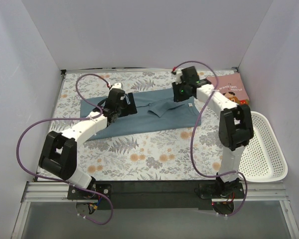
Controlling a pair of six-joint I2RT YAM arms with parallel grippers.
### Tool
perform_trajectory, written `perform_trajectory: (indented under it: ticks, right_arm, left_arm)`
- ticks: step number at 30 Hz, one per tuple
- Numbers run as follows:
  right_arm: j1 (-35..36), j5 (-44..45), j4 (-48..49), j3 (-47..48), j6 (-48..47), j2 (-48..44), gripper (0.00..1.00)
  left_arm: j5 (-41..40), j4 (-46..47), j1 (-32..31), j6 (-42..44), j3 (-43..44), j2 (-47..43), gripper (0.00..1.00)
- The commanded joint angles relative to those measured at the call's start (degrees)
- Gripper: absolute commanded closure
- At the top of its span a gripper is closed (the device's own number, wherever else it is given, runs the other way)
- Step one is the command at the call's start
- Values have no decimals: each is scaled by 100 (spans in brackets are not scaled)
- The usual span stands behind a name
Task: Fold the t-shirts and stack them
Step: Fold the tshirt
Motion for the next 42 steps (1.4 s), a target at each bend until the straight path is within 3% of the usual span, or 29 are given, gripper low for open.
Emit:
perform_trajectory:
  ticks: [1,6,14,21,27,34,42]
  right_arm:
    - [-907,-1367,808,-183,1061,-327,67]
    - [-1393,-2755,1871,-325,1940,-2,67]
    - [-1648,-3372,2725,-229,2495,779,67]
    - [-1736,-3593,2989,-123,2592,1369,68]
    - [-2026,-3444,3438,-184,2785,1826,68]
    - [-2281,-3338,3552,106,2750,2196,68]
    - [-2272,-3452,3552,54,2706,1775,68]
  left_arm:
    - [889,187,-199,-382,826,157,17]
    - [1707,547,-392,-716,1757,1001,24]
    - [2525,864,-726,-893,2673,2662,45]
    - [2447,873,-735,-928,2884,3419,60]
    - [2271,619,-718,-1007,2631,3605,67]
    - [2245,434,-665,-1051,2015,3306,68]
    - [1840,-146,-647,-665,2304,3051,66]
